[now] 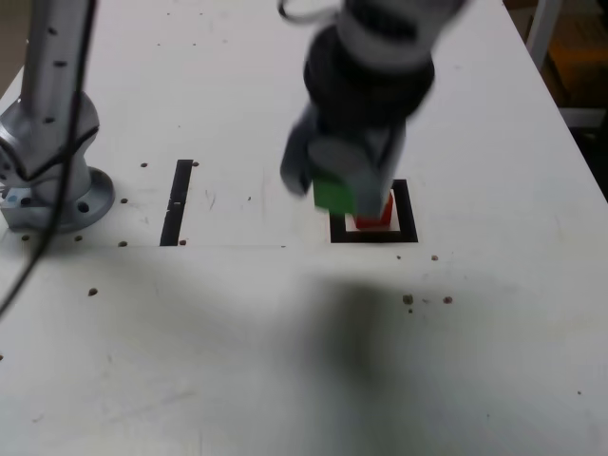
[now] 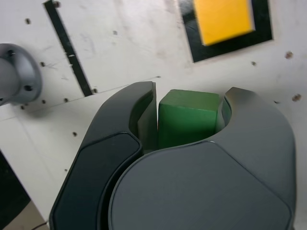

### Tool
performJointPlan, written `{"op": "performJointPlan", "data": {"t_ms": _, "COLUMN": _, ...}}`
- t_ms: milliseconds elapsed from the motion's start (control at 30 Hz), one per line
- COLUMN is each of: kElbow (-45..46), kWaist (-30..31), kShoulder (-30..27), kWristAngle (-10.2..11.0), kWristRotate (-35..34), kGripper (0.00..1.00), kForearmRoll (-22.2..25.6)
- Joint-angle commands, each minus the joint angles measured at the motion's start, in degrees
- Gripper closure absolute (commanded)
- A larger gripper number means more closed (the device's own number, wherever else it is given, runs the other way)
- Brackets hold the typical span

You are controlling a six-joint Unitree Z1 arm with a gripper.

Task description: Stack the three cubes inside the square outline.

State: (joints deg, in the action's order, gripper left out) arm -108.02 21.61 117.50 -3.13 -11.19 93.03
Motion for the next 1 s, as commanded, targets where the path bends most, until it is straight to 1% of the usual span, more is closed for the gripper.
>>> {"op": "performJointPlan", "data": {"t_ms": 0, "kElbow": 2.07, "kWaist": -1.61, "kShoulder": -4.96, "kWristAngle": -0.25, "kWristRotate": 0.03, "kGripper": 0.87, "kForearmRoll": 1.05}}
{"op": "performJointPlan", "data": {"t_ms": 100, "kElbow": 3.07, "kWaist": -3.45, "kShoulder": -5.88, "kWristAngle": -0.32, "kWristRotate": -0.06, "kGripper": 0.87, "kForearmRoll": 1.01}}
{"op": "performJointPlan", "data": {"t_ms": 233, "kElbow": 2.91, "kWaist": -5.81, "kShoulder": -5.16, "kWristAngle": -0.83, "kWristRotate": -1.38, "kGripper": 0.87, "kForearmRoll": 0.96}}
{"op": "performJointPlan", "data": {"t_ms": 433, "kElbow": 0.22, "kWaist": -9.42, "kShoulder": 0.06, "kWristAngle": -3.34, "kWristRotate": -6.82, "kGripper": 0.87, "kForearmRoll": 0.84}}
{"op": "performJointPlan", "data": {"t_ms": 667, "kElbow": -2.73, "kWaist": -10.88, "kShoulder": 2.69, "kWristAngle": -0.24, "kWristRotate": -7.45, "kGripper": 0.87, "kForearmRoll": 0.75}}
{"op": "performJointPlan", "data": {"t_ms": 967, "kElbow": -3.17, "kWaist": -12.38, "kShoulder": 3.94, "kWristAngle": -0.34, "kWristRotate": -7.09, "kGripper": 0.87, "kForearmRoll": 0.74}}
